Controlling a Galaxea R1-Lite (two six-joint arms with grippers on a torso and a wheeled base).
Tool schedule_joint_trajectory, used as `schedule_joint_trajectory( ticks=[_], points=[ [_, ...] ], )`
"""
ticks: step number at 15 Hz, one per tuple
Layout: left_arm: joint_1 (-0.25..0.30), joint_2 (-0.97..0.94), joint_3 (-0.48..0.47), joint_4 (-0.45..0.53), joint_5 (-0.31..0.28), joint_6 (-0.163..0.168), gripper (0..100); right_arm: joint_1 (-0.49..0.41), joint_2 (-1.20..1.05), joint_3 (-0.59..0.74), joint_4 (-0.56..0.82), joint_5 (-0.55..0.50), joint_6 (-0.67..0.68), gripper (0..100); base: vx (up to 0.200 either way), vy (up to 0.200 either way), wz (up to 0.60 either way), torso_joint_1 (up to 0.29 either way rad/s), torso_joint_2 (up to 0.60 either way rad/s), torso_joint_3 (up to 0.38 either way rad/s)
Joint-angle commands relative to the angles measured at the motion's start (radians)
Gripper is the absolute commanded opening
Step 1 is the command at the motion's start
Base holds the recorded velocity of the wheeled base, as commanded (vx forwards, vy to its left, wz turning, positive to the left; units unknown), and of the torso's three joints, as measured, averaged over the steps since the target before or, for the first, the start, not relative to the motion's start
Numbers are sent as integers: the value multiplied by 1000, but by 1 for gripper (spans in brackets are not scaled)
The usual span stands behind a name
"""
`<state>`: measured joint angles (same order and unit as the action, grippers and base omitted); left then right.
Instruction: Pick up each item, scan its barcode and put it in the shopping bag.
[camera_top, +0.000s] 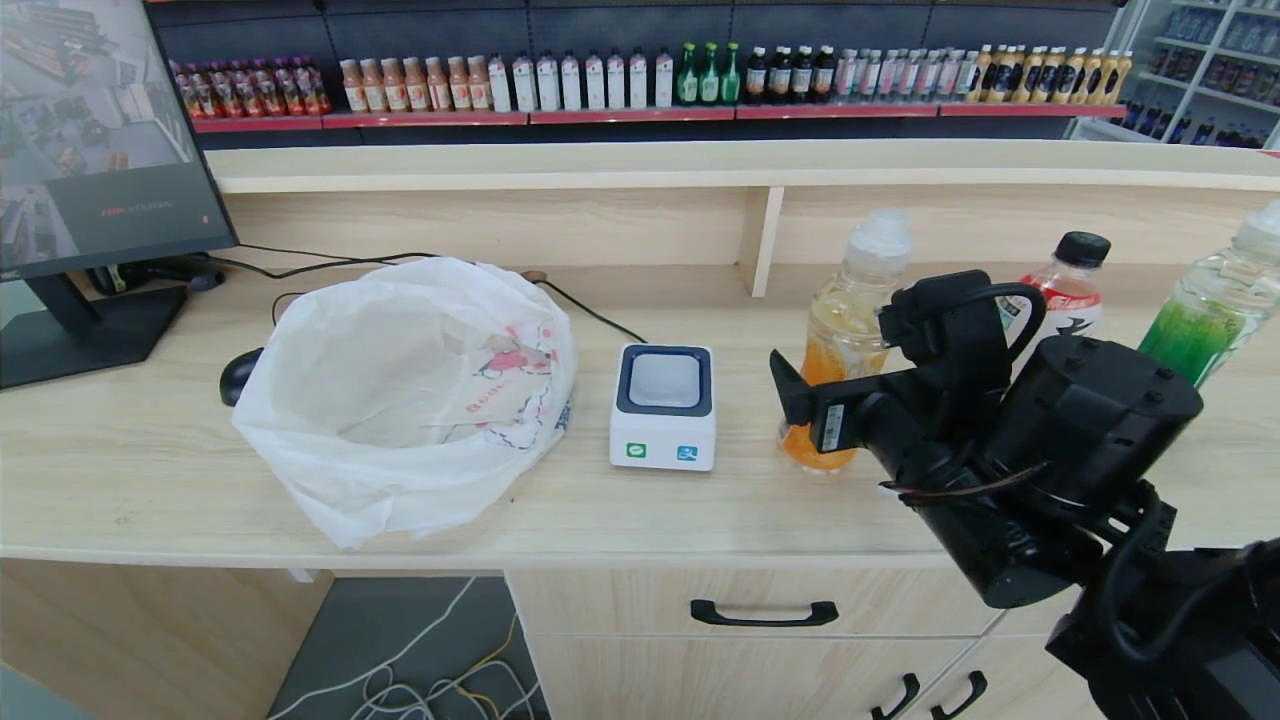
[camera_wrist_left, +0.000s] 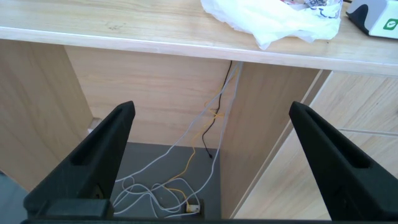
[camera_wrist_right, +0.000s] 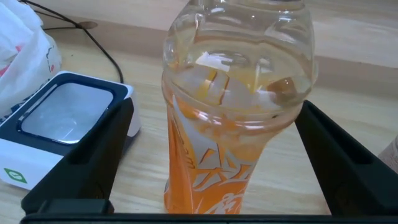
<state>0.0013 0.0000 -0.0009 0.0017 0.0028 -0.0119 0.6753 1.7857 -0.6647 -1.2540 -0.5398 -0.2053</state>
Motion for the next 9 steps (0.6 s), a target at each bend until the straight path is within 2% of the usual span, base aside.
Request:
schedule_joint_trajectory(
  ticks=[1,9],
  points=[
    [0,0,-1,0,0,0,100,-5,15,-26,-2,0,1,100,0,0,0,0,0,0],
    [0,0,1,0,0,0,100,-22,49,-58,-2,11,1,100,0,0,0,0,0,0]
  ],
)
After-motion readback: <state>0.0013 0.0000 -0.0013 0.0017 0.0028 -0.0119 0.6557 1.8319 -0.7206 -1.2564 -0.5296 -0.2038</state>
